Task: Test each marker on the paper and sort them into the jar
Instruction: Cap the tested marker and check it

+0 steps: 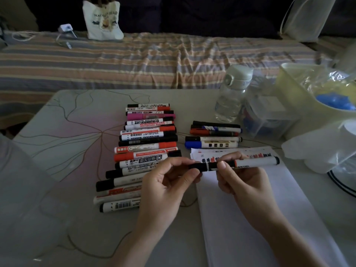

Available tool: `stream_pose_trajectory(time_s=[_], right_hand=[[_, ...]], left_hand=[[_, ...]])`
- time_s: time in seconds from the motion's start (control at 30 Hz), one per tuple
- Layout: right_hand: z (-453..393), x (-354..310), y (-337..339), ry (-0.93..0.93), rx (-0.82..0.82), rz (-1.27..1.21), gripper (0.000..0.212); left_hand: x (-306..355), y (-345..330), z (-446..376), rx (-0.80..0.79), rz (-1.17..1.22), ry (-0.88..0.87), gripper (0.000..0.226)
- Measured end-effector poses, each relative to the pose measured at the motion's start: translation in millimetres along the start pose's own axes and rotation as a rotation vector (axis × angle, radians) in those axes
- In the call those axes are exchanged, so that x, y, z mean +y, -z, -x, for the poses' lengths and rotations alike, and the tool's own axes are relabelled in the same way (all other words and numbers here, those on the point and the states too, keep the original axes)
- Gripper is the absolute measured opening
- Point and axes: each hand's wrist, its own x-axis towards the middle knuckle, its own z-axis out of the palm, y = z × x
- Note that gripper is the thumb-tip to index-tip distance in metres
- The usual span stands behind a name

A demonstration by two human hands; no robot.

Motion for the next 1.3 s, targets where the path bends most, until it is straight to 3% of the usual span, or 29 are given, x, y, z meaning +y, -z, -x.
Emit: stream_pose_trajectory(time_s=[0.13, 0.27, 0.47, 0.6, 0.7, 0.83, 0.93, 1.13, 1.2, 1.3], right_hand=[[-1, 1, 1, -0.053, -0.006, 0.045, 0.022], [-2, 6, 3, -0.123, -0.014, 0.035, 0.051], [-8, -4, 7, -0.174, -0.097, -0.027, 0.051], [-3, -42, 20, -0.251, -0.163, -0.014, 0.053], [0, -64, 28, -0.200, -0.015, 0.263, 0.043], [-1, -76, 31, -0.054, -0.094, 0.804, 0.027], [-4, -85, 31, -0.036, -0.126, 0.793, 0.006], [-14, -79, 20, -0.016, -0.337, 1.220, 0.013], [-24, -78, 23, 0.051, -0.250, 1.265, 0.018], [-49, -79, 34, 0.084, 0.059, 1.232, 0.020]], left_hand=[[0, -2, 0, 0.031, -0.007, -0.024, 0.018], [-4, -2, 2, 0.051, 0.001, -0.028, 0.018], [0, -2, 0, 0.012, -0.069, -0.068, 0.015], [11, 11, 0, 0.074, -0.050, -0.081, 0.017], [16, 19, 1, 0.103, -0.004, -0.003, 0.017], [25, 23, -1, 0.036, -0.066, 0.035, 0.016], [32, 30, 4, -0.004, -0.138, 0.008, 0.017], [35, 48, 10, -0.034, -0.411, -0.099, 0.021], [31, 57, 12, -0.021, -0.596, -0.141, 0.029], [27, 75, 21, -0.028, -0.900, -0.199, 0.036]])
